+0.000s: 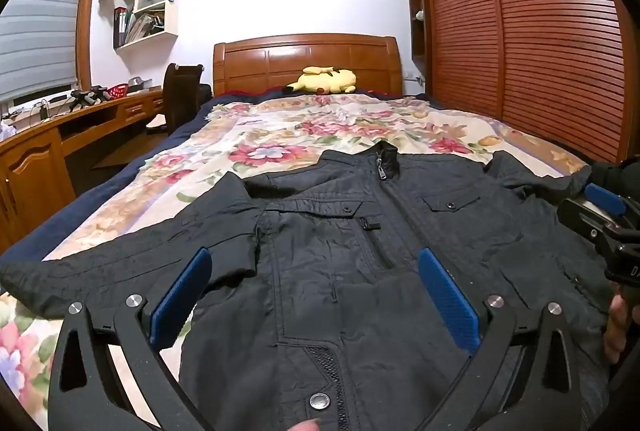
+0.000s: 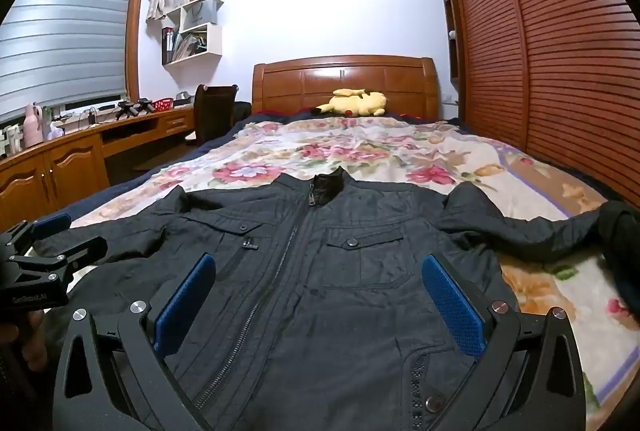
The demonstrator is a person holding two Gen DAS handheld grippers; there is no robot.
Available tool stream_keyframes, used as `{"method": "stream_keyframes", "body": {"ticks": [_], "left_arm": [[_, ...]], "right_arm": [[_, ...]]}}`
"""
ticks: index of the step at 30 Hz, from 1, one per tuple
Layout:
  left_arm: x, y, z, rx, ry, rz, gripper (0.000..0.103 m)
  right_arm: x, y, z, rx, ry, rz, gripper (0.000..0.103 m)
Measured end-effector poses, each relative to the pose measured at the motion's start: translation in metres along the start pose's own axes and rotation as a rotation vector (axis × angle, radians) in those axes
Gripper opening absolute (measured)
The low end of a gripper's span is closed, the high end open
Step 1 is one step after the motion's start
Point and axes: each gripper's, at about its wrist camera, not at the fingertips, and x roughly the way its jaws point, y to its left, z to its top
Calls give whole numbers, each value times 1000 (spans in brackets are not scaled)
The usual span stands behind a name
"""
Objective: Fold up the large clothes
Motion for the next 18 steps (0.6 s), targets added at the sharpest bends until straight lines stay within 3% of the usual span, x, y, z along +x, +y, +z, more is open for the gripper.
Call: {"method": "stream_keyframes", "body": {"ticks": [18], "left_arm": [[0,1,0,-6,-6,1,103]], "right_arm": [[0,1,-1,-3,-1,-3,103]]}}
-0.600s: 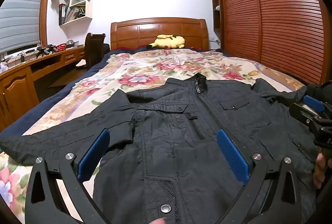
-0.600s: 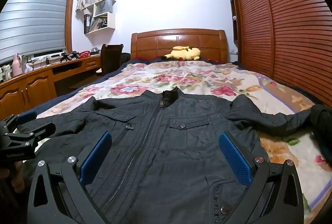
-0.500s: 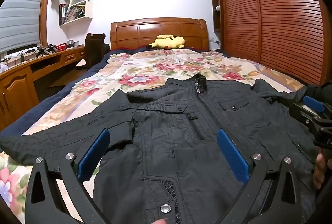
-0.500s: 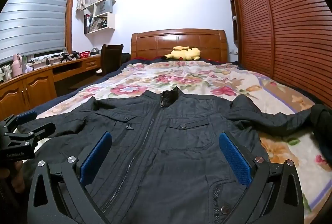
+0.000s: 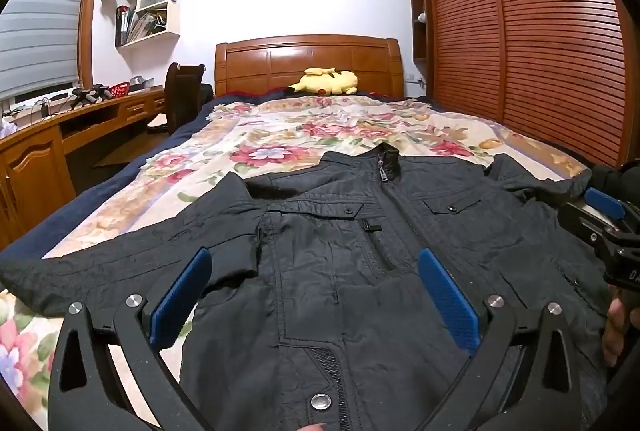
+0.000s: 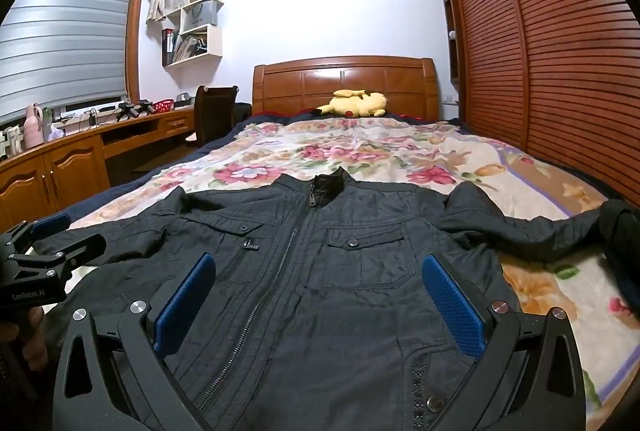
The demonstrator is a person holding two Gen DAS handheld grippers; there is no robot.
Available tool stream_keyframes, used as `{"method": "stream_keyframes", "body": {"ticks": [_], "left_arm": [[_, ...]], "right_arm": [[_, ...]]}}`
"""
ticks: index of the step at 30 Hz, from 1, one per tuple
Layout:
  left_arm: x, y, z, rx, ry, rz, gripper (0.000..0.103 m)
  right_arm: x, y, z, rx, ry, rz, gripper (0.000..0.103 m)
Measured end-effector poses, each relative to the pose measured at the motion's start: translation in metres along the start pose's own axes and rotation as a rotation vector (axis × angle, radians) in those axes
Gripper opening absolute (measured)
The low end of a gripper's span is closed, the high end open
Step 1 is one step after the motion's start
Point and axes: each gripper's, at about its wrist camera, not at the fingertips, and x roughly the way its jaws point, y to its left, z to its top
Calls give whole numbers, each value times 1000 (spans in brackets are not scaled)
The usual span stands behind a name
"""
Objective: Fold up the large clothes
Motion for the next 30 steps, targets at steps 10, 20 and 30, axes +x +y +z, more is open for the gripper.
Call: {"method": "stream_keyframes", "body": {"ticks": [10,20,30], "left_arm": [[-2,1,1,-1,0,-1,103],[-3,2,1,-4,-1,-2,103],[-2,2,0,-6,-2,-3,103]], "right_arm": [[0,-1,0,1,0,1,103],[0,-1,0,1,1,1,103],[0,-1,1,2,1,2,103]]}}
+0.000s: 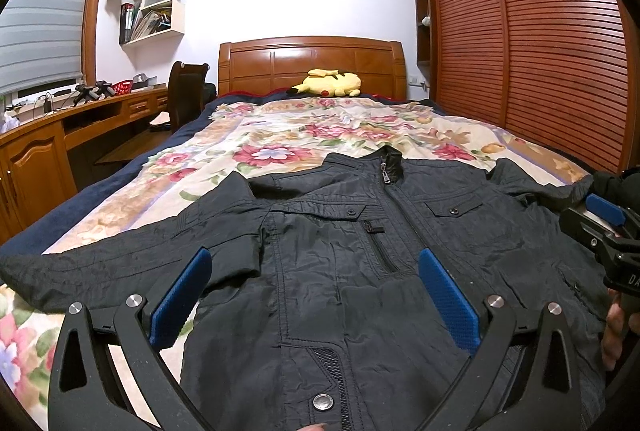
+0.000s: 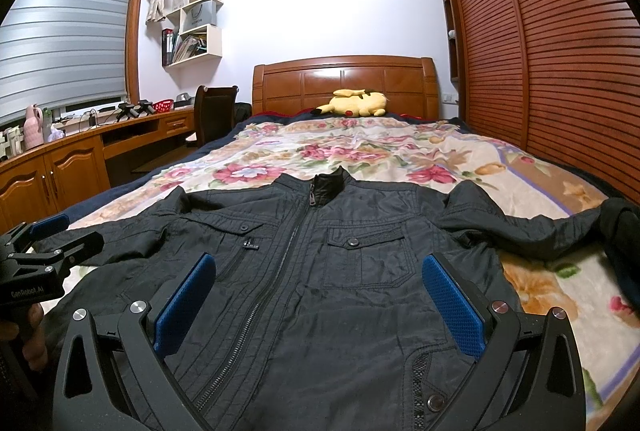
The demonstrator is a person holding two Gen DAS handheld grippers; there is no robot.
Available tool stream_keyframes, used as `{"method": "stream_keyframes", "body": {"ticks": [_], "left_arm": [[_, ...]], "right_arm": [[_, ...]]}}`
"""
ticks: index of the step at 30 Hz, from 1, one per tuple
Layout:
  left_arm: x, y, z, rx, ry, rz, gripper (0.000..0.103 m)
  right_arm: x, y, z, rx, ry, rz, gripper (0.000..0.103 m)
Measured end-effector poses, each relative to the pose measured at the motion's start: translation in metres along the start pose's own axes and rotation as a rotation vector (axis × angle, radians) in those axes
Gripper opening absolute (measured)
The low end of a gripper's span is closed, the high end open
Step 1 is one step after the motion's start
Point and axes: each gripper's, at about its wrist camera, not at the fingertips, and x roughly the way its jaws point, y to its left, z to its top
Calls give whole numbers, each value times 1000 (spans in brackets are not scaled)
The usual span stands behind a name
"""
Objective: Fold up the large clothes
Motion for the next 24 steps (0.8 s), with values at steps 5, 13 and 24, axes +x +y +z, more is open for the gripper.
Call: {"method": "stream_keyframes", "body": {"ticks": [5,13,24], "left_arm": [[0,3,0,-1,-1,0,103],[0,3,0,-3,-2,-1,103],[0,4,0,-5,-2,-2,103]], "right_arm": [[0,0,0,0,1,1,103],[0,0,0,0,1,1,103],[0,0,-1,-1,1,2,103]]}}
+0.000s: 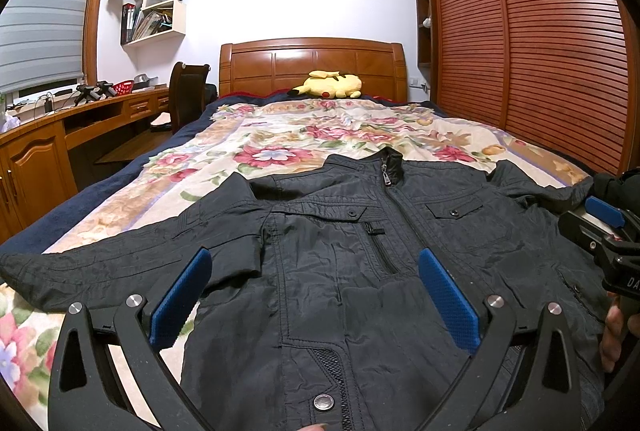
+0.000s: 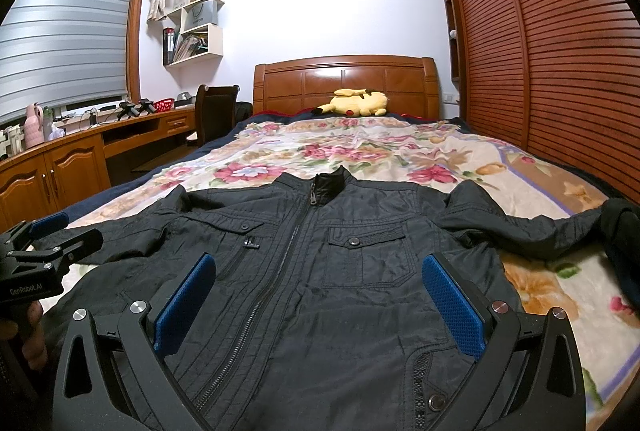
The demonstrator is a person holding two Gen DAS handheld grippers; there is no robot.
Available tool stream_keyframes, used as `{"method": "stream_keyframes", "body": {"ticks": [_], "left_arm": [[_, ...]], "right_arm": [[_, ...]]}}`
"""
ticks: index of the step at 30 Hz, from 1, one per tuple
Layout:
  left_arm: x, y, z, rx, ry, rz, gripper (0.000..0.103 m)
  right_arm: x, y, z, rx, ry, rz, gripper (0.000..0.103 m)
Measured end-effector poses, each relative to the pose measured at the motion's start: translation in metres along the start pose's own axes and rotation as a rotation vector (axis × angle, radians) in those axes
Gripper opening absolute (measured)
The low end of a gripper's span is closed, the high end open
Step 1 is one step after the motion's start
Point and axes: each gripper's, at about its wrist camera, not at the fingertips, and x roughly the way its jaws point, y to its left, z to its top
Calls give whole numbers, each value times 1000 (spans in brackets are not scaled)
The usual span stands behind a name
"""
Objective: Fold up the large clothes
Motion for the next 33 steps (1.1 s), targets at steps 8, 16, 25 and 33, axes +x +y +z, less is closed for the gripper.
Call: {"method": "stream_keyframes", "body": {"ticks": [8,16,25,33], "left_arm": [[0,0,0,-1,-1,0,103],[1,2,0,-4,3,-1,103],[-1,11,4,-16,27,-7,103],[-10,32,6,-10,72,3,103]], "right_arm": [[0,0,0,0,0,1,103],[1,1,-1,-2,3,4,103],[5,8,4,-35,20,33,103],[5,27,17,-69,46,129,103]]}}
